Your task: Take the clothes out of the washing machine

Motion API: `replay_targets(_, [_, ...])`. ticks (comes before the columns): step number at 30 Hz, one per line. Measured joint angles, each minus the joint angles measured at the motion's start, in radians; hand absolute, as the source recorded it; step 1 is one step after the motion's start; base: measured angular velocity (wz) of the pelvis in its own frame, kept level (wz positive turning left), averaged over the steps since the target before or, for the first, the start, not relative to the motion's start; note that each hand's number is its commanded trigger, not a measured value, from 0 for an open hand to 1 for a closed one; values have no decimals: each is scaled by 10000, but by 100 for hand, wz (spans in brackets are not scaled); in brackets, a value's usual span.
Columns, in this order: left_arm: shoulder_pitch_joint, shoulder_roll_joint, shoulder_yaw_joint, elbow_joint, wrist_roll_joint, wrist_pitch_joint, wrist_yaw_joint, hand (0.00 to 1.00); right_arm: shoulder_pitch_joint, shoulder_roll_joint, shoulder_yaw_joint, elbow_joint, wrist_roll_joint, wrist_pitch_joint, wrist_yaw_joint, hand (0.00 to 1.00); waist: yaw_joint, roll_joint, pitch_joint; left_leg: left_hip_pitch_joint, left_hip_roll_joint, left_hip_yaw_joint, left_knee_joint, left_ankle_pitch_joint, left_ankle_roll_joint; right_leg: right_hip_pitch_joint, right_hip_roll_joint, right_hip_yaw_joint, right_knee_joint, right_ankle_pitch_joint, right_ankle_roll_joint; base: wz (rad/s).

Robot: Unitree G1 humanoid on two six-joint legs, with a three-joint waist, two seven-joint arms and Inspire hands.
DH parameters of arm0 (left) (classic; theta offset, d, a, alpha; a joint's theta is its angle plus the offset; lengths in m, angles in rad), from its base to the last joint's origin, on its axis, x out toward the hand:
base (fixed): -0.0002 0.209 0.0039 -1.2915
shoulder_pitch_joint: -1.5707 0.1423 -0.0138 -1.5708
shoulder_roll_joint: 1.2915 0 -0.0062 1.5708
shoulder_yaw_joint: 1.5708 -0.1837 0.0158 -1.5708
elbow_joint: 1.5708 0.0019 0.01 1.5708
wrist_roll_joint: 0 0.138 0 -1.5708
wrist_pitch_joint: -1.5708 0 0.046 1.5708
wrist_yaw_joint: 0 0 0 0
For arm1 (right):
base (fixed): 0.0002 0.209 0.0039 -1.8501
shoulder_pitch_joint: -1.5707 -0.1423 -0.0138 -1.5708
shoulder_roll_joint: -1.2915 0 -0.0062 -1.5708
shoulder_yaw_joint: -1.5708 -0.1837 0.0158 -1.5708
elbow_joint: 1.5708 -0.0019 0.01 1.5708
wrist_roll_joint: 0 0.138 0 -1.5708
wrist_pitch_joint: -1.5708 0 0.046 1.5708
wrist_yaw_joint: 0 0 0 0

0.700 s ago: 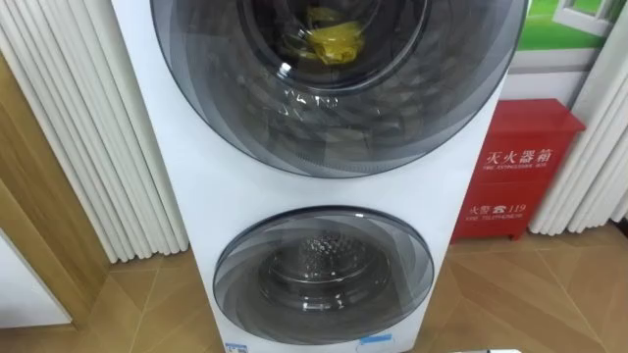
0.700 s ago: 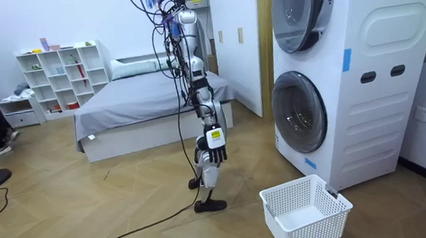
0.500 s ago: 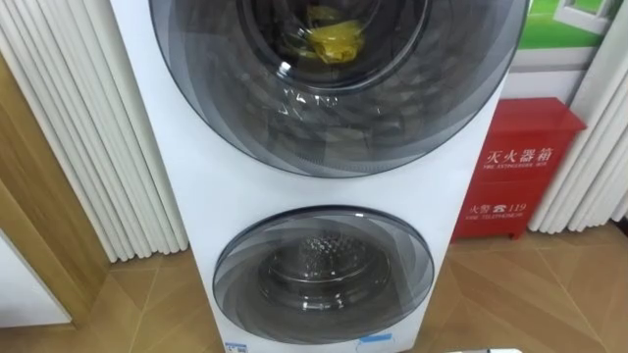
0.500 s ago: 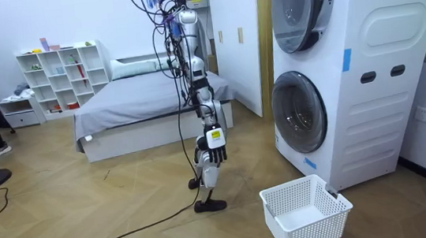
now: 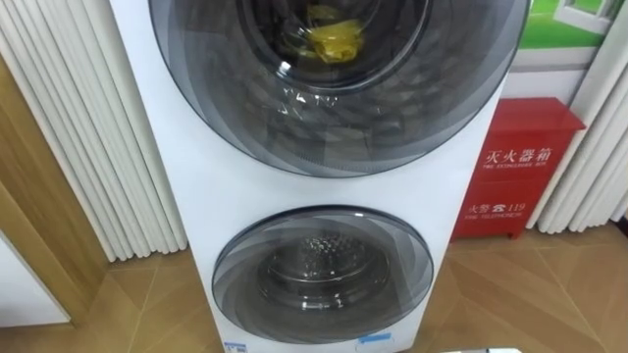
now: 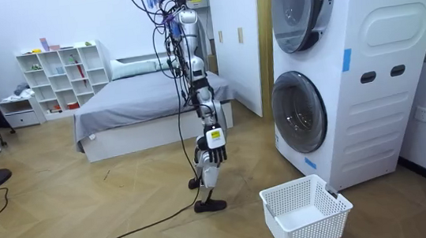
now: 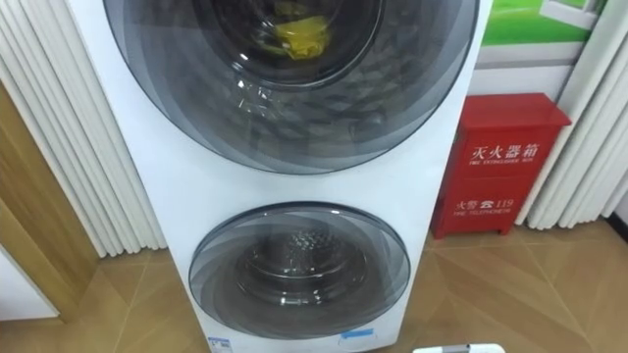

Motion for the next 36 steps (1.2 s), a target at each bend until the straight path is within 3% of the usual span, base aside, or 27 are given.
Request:
replay_targets(3, [-99,5,42,-6,14,-9,3,0,-8,-65,-30,-110,257,22,-178,0,43,-55,-25,-29,1,1,8,0,0,-18,-3,-6,13,0,0,0])
replay_targets(6, [-210,8,95,-14,33,-22,-2,0,-21,-377,-342,-949,345,48,-328,0,85,-21,45,-83,-2,27,22,1,2,-64,-20,18,94,0,0,-3])
replay_targets(8, [-213,58,401,-13,3,-132,-27,0,-571,-461,-1294,-1807,1176,-285,-851,0,47,-39,52,-81,17,141,41,1,2,-145,-8,76,134,8,-7,-13])
replay_targets(10, [-198,170,547,-68,3,-373,-102,0,-890,-520,-1603,-3044,1965,-498,-1081,0,52,-93,47,-78,14,141,37,2,2,-193,-6,74,133,8,-7,-2])
replay_targets(11, [-207,240,751,-78,4,-499,-110,0,-1196,-541,-1711,-3526,2446,-859,-1161,0,33,-146,25,-79,13,136,61,1,2,-172,-2,67,110,8,-7,3])
replay_targets(13, [-250,384,801,-126,12,-565,-94,0,-1678,-543,-1854,-4066,3006,-1166,-1253,0,46,-254,10,-109,13,102,67,2,1,-166,0,30,90,8,-7,8])
replay_targets(16, [-156,455,825,-311,85,-561,-81,0,-2021,-543,-1841,-5556,3282,-1195,-1481,0,180,-315,-33,-188,16,68,52,2,0,-120,12,-16,-1,41,-3,6])
replay_targets(18, [-126,505,814,-415,89,-557,-78,0,-2217,-549,-1832,-6085,3326,-1286,-1604,0,167,-426,-13,-170,14,-20,32,2,0,-45,15,-117,-50,46,-3,13])
replay_targets(21, [4,512,801,-797,100,-521,-83,0,-2260,-638,-1846,-7046,3489,-1284,-1834,0,331,-514,-70,-80,22,-207,-28,9,-1,-128,48,-64,34,47,-4,7])
replay_targets(22, [118,519,805,-943,101,-500,-83,0,-2268,-647,-1845,-7581,3545,-1293,-1844,0,394,-461,-73,-48,30,-447,-43,12,2,-212,64,-124,185,46,-5,-15])
replay_targets(24, [124,521,800,-970,101,-481,-84,0,-2299,-744,-1845,-8283,3718,-1304,-1852,0,454,-266,-59,152,213,-1343,-262,47,44,-675,147,-306,1191,33,-17,-25])
replay_targets(25, [116,561,847,-958,107,-490,-62,0,-2377,-775,-1812,-8617,3813,-1310,-1857,0,597,-41,-18,270,487,-2134,-444,79,67,-1434,622,97,1392,-332,-261,-72])
replay_targets(26, [132,668,1214,-930,129,-494,-60,0,-2719,-741,-1589,-8980,3760,-1278,-1861,0,580,-99,-50,88,706,-2283,-393,41,5,-2342,1110,497,419,289,-767,-71])
replay_targets(27, [219,735,1397,-887,223,-483,-74,0,-2802,-754,-1521,-9185,3753,-1287,-1913,0,534,-215,-8,-1,707,-2231,-334,3,-209,-2569,1056,242,255,1627,-966,-17])
replay_targets(28, [156,744,1464,-776,431,-416,-71,0,-2842,-945,-1529,-9196,3779,-1347,-2146,0,211,-185,3,64,889,-1788,-393,-7,-617,-2274,1033,-346,234,1656,-995,32])
replay_targets(29, [136,694,1351,-784,426,-414,-100,0,-2908,-1137,-1579,-9166,3809,-1345,-2465,0,211,-204,14,221,919,-1192,-520,83,-748,-2011,1002,-416,126,1656,-994,40])
replay_targets(30, [133,666,1321,-828,427,-411,-122,0,-2988,-1182,-1642,-9167,3802,-1345,-2591,0,194,-256,46,225,917,-971,-598,165,-808,-1943,974,-405,119,1655,-993,22])
replay_targets(31, [98,646,1240,-912,429,-355,-131,0,-3220,-1247,-1767,-9172,3790,-1348,-2760,0,178,-273,57,114,911,-668,-732,326,-723,-1872,924,-424,113,1647,-978,21])
replay_targets(36, [-18,648,956,-1051,494,165,-170,0,-4241,-1260,-1746,-9232,3862,-1349,-2776,0,403,-467,-51,-48,645,-525,-664,397,-480,-1879,798,-545,-24,1592,-862,12])
